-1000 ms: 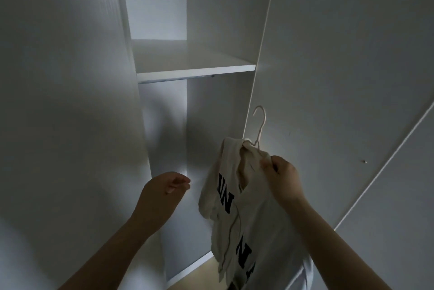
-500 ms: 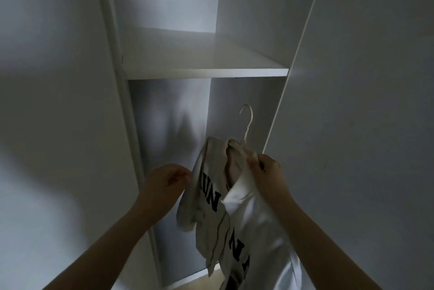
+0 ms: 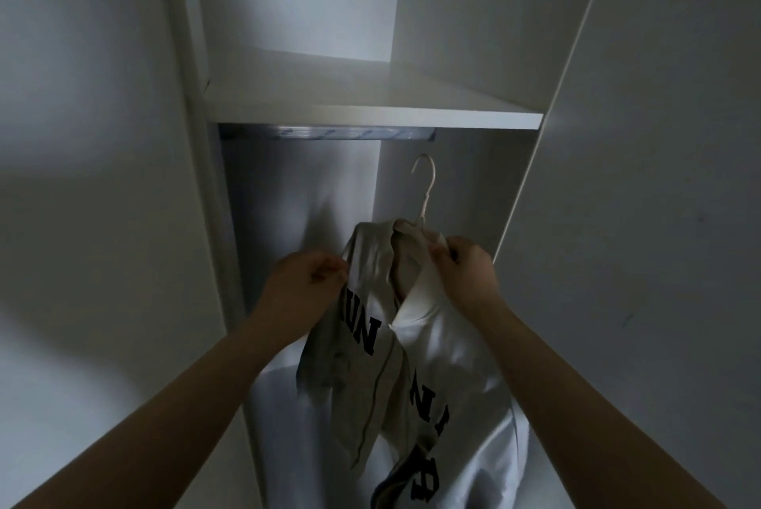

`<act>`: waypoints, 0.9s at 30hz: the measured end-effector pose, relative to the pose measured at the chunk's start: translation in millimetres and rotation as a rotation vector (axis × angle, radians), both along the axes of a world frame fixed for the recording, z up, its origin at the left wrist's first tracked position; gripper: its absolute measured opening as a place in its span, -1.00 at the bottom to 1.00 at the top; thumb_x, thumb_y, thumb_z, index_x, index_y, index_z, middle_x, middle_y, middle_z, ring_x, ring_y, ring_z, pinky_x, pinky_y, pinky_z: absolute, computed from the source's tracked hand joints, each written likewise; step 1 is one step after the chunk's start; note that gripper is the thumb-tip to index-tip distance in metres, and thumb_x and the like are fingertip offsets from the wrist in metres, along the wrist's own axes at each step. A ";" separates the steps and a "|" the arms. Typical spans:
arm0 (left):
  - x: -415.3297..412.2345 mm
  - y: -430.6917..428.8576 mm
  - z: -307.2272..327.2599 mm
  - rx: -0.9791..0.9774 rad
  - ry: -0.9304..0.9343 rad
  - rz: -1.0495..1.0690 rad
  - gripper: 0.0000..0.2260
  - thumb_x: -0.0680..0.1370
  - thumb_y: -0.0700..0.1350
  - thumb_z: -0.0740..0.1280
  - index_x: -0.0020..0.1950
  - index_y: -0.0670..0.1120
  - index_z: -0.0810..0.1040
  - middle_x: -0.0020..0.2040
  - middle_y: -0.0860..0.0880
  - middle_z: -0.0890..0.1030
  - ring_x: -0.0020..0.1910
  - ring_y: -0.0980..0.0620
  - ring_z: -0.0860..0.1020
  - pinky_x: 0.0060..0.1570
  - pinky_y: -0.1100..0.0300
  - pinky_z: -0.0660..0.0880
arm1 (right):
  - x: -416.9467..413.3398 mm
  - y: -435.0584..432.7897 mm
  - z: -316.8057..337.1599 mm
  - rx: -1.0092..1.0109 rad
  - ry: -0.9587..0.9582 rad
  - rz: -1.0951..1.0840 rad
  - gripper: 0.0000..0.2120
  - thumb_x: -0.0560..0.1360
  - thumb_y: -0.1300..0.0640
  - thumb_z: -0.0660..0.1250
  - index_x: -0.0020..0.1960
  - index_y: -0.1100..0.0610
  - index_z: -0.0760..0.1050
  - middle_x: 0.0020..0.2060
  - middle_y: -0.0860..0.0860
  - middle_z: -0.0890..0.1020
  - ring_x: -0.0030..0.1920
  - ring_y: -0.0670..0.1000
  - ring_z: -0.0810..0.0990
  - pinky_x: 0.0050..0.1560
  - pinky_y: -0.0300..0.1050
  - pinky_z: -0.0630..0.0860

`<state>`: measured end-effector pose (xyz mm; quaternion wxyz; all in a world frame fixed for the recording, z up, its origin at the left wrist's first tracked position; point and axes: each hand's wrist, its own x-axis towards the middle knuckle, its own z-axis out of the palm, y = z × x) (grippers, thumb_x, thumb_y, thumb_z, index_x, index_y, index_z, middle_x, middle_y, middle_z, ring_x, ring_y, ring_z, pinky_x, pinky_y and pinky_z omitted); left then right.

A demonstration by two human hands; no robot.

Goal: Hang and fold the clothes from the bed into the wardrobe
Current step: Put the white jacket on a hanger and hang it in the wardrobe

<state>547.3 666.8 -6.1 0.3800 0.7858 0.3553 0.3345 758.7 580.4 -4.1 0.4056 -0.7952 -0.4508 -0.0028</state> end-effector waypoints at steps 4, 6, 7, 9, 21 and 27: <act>21.9 22.2 -0.4 0.033 -0.017 0.039 -0.86 0.55 -0.16 0.33 -0.14 0.08 0.54 -0.21 0.21 0.54 -0.23 0.31 0.48 -0.33 0.52 0.35 | 17.7 32.7 1.3 0.060 -0.019 0.028 -0.69 0.60 0.15 0.21 -0.29 0.25 0.36 -0.40 0.09 0.43 -0.32 0.10 0.41 -0.32 -0.07 0.10; 32.3 32.9 -10.0 0.034 -0.031 0.072 -0.92 0.54 -0.15 0.34 -0.08 0.04 0.56 -0.20 0.20 0.55 -0.22 0.31 0.49 -0.28 0.51 0.39 | 27.0 51.2 -1.6 0.091 -0.009 0.051 -0.70 0.60 0.15 0.21 -0.25 0.30 0.41 -0.37 0.13 0.47 -0.29 0.11 0.44 -0.32 -0.08 0.12; 36.9 37.5 -15.2 0.028 -0.034 0.081 -0.92 0.54 -0.14 0.34 -0.07 0.05 0.55 -0.19 0.19 0.55 -0.21 0.30 0.50 -0.26 0.50 0.40 | 31.4 59.8 -3.3 0.106 -0.003 0.061 -0.70 0.60 0.15 0.21 -0.23 0.31 0.43 -0.36 0.13 0.48 -0.28 0.11 0.45 -0.33 -0.08 0.12; 45.2 46.2 -23.8 0.028 -0.040 0.097 -0.88 0.54 -0.14 0.34 -0.12 0.09 0.51 -0.20 0.15 0.56 -0.20 0.25 0.52 -0.31 0.50 0.36 | 39.4 77.0 -7.8 0.124 0.005 0.077 -0.71 0.60 0.15 0.22 -0.25 0.28 0.42 -0.37 0.11 0.47 -0.29 0.10 0.45 -0.34 -0.09 0.12; 80.0 96.2 -37.8 0.079 -0.069 0.278 -0.83 0.52 -0.20 0.36 0.09 -0.19 0.58 -0.13 -0.02 0.60 -0.14 0.07 0.55 -0.19 0.45 0.37 | 72.1 152.3 -13.6 0.217 0.000 0.132 -0.71 0.60 0.14 0.23 -0.12 0.34 0.55 -0.14 0.29 0.64 -0.12 0.23 0.59 -0.10 0.01 0.50; 87.5 112.0 -34.9 0.062 -0.058 0.316 -0.84 0.53 -0.23 0.33 0.09 -0.23 0.58 0.04 -0.18 0.63 0.06 -0.09 0.58 -0.05 0.32 0.36 | 78.7 189.2 -9.4 0.210 0.015 0.123 -0.68 0.61 0.12 0.20 -0.09 0.36 0.57 -0.21 0.27 0.61 -0.18 0.14 0.54 -0.18 -0.09 0.36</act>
